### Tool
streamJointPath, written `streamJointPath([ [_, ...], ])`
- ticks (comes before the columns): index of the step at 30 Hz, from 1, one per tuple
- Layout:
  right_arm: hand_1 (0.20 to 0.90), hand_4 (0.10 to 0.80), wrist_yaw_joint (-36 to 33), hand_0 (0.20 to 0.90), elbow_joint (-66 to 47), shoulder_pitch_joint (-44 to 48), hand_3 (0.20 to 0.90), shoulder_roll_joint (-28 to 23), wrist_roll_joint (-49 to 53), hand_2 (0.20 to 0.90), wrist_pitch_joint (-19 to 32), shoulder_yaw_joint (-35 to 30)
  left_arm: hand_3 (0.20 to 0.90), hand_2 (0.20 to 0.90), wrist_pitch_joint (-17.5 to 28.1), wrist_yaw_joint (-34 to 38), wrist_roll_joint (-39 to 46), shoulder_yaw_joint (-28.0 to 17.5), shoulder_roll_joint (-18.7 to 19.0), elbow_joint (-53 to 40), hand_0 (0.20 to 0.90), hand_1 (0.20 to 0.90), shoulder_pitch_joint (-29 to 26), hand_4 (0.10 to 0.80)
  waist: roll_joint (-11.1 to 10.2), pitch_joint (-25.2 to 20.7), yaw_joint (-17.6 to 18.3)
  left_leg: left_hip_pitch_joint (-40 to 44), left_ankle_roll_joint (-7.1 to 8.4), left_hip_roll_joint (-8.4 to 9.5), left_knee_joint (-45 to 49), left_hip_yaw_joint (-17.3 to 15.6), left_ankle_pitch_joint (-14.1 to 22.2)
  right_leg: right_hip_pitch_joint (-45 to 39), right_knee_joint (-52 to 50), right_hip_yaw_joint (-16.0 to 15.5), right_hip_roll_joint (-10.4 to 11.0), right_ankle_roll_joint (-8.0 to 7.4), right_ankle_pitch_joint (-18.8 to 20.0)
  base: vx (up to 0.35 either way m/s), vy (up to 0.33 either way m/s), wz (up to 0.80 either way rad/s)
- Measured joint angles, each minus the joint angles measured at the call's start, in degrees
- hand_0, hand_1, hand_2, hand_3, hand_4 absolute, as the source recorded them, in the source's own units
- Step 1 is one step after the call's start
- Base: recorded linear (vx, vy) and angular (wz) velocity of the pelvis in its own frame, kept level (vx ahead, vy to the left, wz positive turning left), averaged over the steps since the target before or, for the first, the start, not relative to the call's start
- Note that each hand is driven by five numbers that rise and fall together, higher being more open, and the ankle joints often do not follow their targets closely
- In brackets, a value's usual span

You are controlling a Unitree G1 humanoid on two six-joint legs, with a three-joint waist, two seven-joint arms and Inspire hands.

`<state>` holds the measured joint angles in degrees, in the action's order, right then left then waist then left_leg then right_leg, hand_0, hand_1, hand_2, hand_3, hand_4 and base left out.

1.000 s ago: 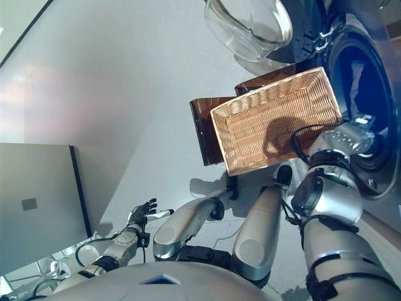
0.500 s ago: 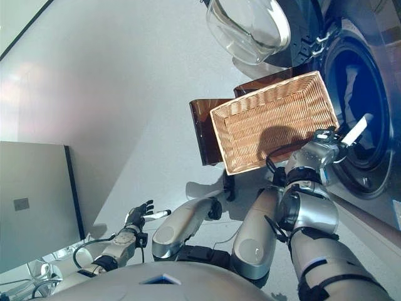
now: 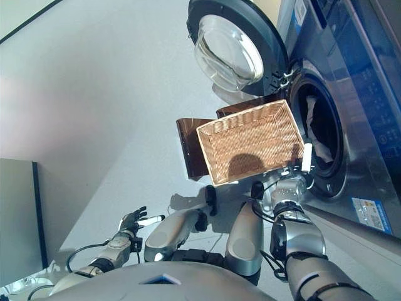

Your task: Pick up the clothes and place them into the washing machine

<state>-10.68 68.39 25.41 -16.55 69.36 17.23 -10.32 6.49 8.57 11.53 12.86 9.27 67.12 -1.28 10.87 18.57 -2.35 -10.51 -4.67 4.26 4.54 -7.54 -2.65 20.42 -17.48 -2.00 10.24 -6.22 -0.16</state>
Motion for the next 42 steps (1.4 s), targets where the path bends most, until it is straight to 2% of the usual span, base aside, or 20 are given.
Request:
streamJointPath([
  [7,0.900,0.800,1.87,0.900,0.55,-3.40,0.900,-0.23,-15.92,0.900,-4.83,9.14,0.900,0.900,-0.04,-1.17,-0.29,-2.07,0.49,0.55,0.900,0.900,1.11,0.800,-2.92,-2.55,-0.12,3.95,0.31,-0.67,-2.55,0.11,-0.20,-4.36,3.25,-0.58,-0.59,0.04,0.65,0.039,-0.036,-0.03],
  [8,0.900,0.800,1.88,0.900,1.05,-3.75,0.900,-0.48,-21.03,0.900,-6.22,11.81,0.900,0.900,-0.05,-1.34,-0.86,-2.41,0.47,0.87,0.900,0.900,1.15,0.800,-3.39,-2.69,-0.06,5.20,0.46,-0.82,-3.13,0.13,-0.31,-5.84,4.23,-0.80,-0.73,0.03,0.87,0.036,-0.031,-0.01],
  [13,0.900,0.800,2.03,0.900,1.03,-6.81,0.900,0.31,-33.14,0.900,-8.74,16.29,0.900,0.900,-0.08,-1.87,-2.21,-3.65,0.75,1.41,0.900,0.900,1.66,0.800,-5.02,-4.27,-0.23,7.30,0.48,-1.40,-4.18,0.49,-0.30,-9.15,7.28,-1.89,-1.33,0.14,1.70,0.063,-0.040,0.03],
  [19,0.900,0.800,2.43,0.900,1.18,-12.24,0.900,1.19,-36.45,0.900,-9.90,16.57,0.900,0.900,-1.10,-2.34,-4.06,-5.58,0.88,2.83,0.900,0.900,3.27,0.800,-6.81,-6.97,-0.17,9.96,0.63,-1.71,-5.96,1.65,-0.39,-12.79,9.98,-3.35,-1.68,0.15,1.96,0.078,-0.026,0.08],
  [26,0.900,0.800,4.26,0.900,2.73,-16.10,0.900,2.19,-38.43,0.900,-9.91,16.43,0.900,0.900,-1.25,-3.37,-5.16,-6.06,2.57,4.05,0.900,0.900,5.51,0.800,-10.58,-12.15,-0.08,11.23,0.87,-2.21,-7.88,1.45,-0.51,-14.42,12.81,-3.55,-2.39,0.13,2.65,0.065,-0.008,-0.01],
  [30,0.900,0.800,4.62,0.900,5.29,-17.55,0.900,3.12,-41.05,0.900,-9.97,16.45,0.900,0.900,-1.33,-3.63,-6.37,-6.55,2.61,5.34,0.900,0.900,6.13,0.800,-10.86,-13.91,-0.13,13.68,0.95,-2.53,-9.02,1.67,-0.43,-18.00,15.90,-3.72,-2.98,0.16,3.59,0.058,-0.006,0.00],
  [37,0.900,0.800,5.87,0.900,7.89,-21.17,0.900,4.45,-47.10,0.900,-11.25,16.61,0.900,0.900,-1.98,-3.69,-7.45,-7.80,2.65,6.39,0.900,0.900,6.18,0.800,-11.09,-15.15,-0.17,14.99,1.01,-2.65,-9.09,1.81,-0.31,-19.35,16.23,-3.90,-3.12,0.16,3.57,0.009,0.007,0.01],
  [42,0.900,0.800,5.88,0.900,11.78,-25.09,0.900,4.91,-48.76,0.900,-13.41,14.25,0.900,0.900,-2.42,-3.72,-7.49,-8.21,2.97,7.71,0.900,0.900,6.66,0.800,-12.38,-17.40,-0.02,15.12,0.69,-2.71,-9.35,1.84,0.12,-19.93,16.78,-4.20,-3.09,0.15,3.55,0.000,0.000,0.00],
])
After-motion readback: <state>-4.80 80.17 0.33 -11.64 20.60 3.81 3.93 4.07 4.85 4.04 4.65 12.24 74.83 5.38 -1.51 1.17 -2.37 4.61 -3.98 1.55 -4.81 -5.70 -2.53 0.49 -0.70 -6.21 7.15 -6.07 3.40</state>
